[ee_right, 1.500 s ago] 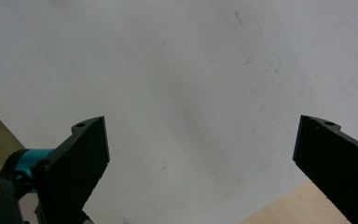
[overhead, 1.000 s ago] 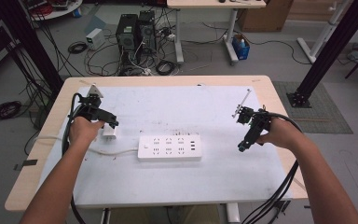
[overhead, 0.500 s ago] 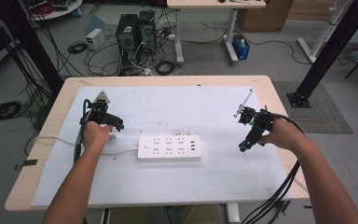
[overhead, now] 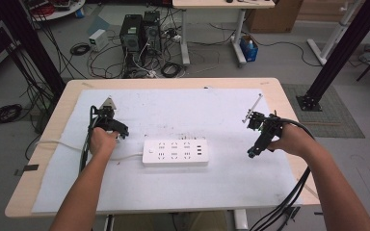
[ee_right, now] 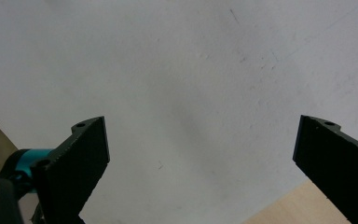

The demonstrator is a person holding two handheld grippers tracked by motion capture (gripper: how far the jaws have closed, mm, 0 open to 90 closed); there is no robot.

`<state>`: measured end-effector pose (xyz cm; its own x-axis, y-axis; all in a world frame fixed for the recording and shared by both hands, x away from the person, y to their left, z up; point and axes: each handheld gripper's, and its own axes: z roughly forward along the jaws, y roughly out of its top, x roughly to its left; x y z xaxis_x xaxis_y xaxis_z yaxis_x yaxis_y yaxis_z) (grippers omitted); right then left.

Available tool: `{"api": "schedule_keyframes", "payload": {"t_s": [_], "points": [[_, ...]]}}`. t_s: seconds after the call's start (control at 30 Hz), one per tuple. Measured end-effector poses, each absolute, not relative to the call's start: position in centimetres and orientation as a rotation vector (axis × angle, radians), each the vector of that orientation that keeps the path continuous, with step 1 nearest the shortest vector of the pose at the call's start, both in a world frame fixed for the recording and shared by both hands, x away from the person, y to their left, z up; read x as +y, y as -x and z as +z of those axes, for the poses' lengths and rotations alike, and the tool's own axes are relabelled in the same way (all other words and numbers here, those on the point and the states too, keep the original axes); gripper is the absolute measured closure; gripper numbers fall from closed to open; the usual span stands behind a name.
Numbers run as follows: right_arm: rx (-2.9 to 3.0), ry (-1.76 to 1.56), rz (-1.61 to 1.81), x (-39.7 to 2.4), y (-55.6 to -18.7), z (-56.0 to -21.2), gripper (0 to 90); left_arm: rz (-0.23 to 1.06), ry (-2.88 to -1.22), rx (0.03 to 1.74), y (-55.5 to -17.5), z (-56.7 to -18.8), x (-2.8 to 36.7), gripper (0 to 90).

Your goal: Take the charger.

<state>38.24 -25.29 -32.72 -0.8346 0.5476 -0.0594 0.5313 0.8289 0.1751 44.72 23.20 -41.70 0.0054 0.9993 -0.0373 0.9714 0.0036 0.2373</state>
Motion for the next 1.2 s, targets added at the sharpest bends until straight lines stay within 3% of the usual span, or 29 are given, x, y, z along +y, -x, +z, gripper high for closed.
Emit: {"api": "schedule_keyframes", "payload": {"t_s": [0.37,0.47,0.83,1.2], "points": [[2.901,-0.854,0.236,-25.4,-38.2,-32.6,2.9,0.240,-2.081,2.075,-44.6,-41.7,23.1,33.0],[2.899,-0.855,0.235,-25.4,-38.2,-32.7,2.9,0.239,-2.109,2.044,-44.6,-41.5,22.9,40.4],[2.881,-0.871,0.240,-25.4,-38.2,-32.8,2.9,0.223,-2.120,1.935,-44.1,-40.3,23.5,42.6],[2.812,-0.943,0.309,-25.0,-38.2,-32.4,2.9,0.258,-2.407,1.425,-42.8,-34.0,20.7,42.6]]}}
